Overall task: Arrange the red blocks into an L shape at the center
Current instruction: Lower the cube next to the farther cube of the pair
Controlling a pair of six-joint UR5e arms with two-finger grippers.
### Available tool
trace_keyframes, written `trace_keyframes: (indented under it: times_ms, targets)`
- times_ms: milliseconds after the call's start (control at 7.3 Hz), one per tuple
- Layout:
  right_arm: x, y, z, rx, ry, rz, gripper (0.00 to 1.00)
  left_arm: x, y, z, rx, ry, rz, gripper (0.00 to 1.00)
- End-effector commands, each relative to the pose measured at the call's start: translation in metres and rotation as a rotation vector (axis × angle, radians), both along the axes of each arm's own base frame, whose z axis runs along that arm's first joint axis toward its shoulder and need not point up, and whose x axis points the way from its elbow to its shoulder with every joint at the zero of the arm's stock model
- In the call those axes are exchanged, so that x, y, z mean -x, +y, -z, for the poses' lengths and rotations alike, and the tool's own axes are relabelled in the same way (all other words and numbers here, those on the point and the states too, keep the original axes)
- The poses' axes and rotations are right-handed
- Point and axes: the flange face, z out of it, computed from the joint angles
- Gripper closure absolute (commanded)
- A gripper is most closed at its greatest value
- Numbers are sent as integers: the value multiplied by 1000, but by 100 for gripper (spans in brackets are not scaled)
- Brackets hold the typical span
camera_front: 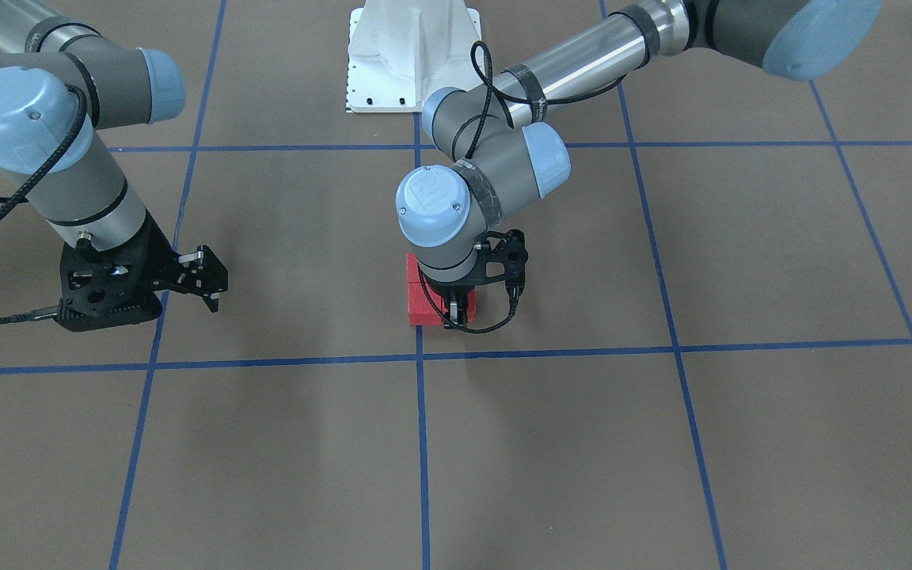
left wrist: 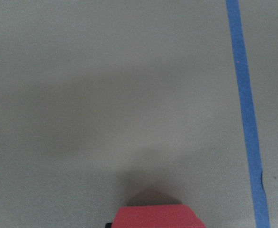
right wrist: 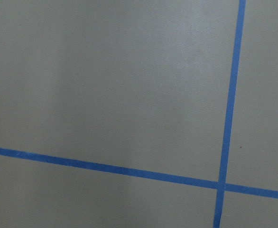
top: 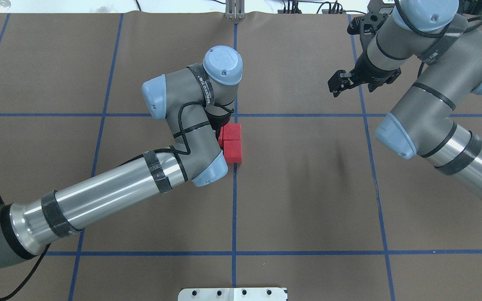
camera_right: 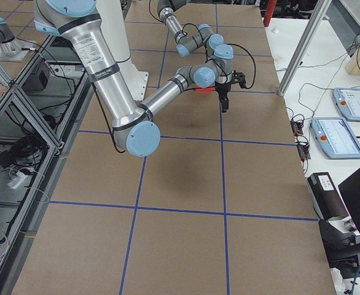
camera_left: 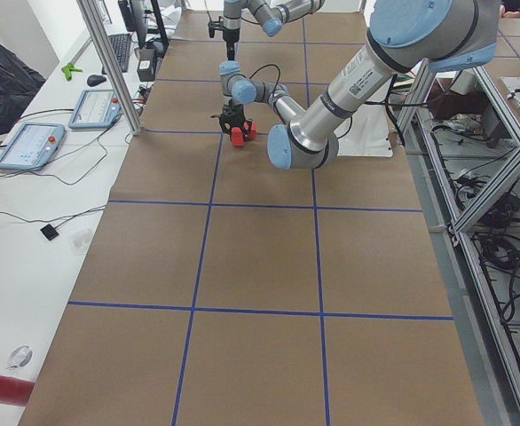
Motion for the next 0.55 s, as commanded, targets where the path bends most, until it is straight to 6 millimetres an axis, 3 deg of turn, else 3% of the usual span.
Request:
trace_keyframes:
  times_ms: [0, 137, 411]
  targets:
    - [-2, 1, 3, -4, -5, 0, 1, 0, 0, 1, -1, 4, -1, 94]
    - [-2, 1, 3, -4, -5, 0, 1, 0, 0, 1, 0, 3, -1, 87]
    - [-2, 1, 3, -4, -5, 0, 1, 2, -2, 1, 0, 3, 2, 85]
